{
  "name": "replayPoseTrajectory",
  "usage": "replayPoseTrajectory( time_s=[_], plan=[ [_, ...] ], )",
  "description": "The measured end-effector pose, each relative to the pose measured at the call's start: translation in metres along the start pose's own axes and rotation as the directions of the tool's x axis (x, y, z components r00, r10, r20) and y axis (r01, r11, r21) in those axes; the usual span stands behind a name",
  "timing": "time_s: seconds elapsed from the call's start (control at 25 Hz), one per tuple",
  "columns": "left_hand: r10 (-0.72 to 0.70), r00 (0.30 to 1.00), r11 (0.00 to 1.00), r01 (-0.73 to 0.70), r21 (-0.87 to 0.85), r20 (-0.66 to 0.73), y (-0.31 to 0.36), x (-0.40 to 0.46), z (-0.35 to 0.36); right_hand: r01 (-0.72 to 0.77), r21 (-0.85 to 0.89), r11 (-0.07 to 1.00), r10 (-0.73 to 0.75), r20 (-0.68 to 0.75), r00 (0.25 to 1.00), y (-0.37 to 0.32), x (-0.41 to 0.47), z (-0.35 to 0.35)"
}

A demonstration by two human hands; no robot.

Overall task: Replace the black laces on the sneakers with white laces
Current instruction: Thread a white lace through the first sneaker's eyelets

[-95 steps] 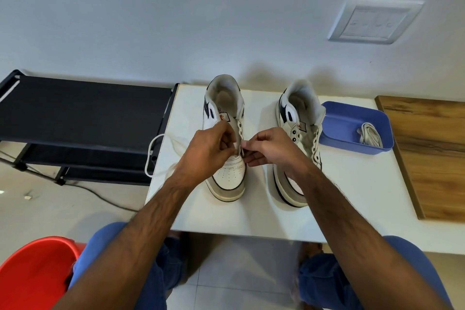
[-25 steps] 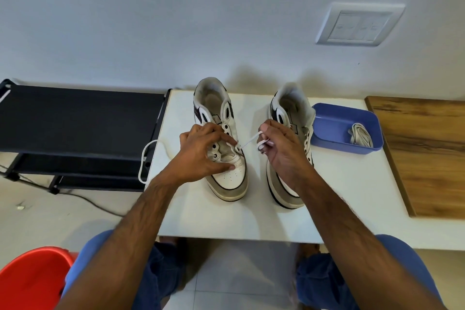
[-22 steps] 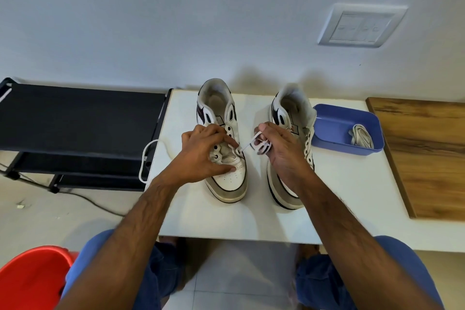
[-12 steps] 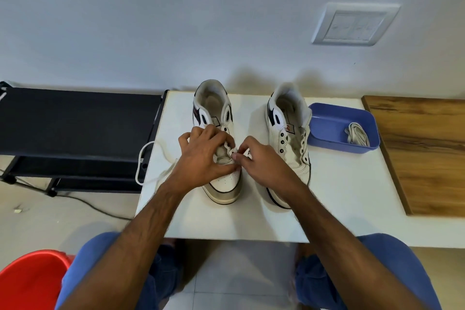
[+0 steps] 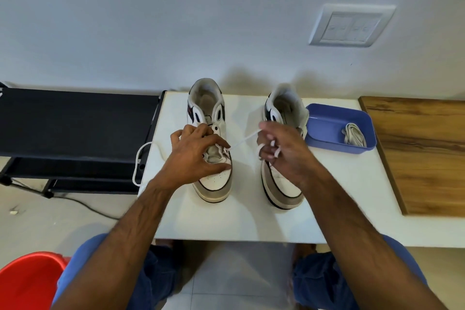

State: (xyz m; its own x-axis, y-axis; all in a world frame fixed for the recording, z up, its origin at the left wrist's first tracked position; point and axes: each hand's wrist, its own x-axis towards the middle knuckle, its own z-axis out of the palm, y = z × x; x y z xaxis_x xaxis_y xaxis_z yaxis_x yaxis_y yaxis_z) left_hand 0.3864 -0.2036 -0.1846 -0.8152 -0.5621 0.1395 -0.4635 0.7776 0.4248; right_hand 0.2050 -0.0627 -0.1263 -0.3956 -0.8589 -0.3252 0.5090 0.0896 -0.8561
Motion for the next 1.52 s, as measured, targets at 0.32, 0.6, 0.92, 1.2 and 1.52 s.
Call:
replayPoseTrajectory(
  time_s=[0.32,0.6,0.92,1.2,1.52],
  plan=[
    [-0.031,0.999,0.998,0.031,-0.052,0.013,0.000,-0.001,0.003,0.127,0.243,0.962,-0.100,-0.118,0.988,-0.005,0.007,-0.001],
    [-0.039,0.999,0.996,0.038,-0.078,-0.009,0.002,0.000,0.004,-0.007,-0.750,0.662,-0.059,-0.061,0.996,0.030,0.009,0.012],
    [-0.014,1.000,0.998,0.013,-0.068,-0.012,0.000,0.000,0.004,0.095,-0.835,0.542,0.018,0.125,0.992,0.041,0.016,0.018],
    [-0.023,0.999,0.999,0.024,-0.030,0.038,-0.003,-0.001,0.003,0.152,-0.615,0.774,-0.095,0.125,0.988,-0.009,-0.004,0.003],
    [-0.291,0.955,0.837,0.225,-0.499,-0.058,-0.036,-0.025,-0.037,0.096,-0.605,0.790,-0.180,-0.079,0.981,-0.002,0.006,-0.004]
  ],
)
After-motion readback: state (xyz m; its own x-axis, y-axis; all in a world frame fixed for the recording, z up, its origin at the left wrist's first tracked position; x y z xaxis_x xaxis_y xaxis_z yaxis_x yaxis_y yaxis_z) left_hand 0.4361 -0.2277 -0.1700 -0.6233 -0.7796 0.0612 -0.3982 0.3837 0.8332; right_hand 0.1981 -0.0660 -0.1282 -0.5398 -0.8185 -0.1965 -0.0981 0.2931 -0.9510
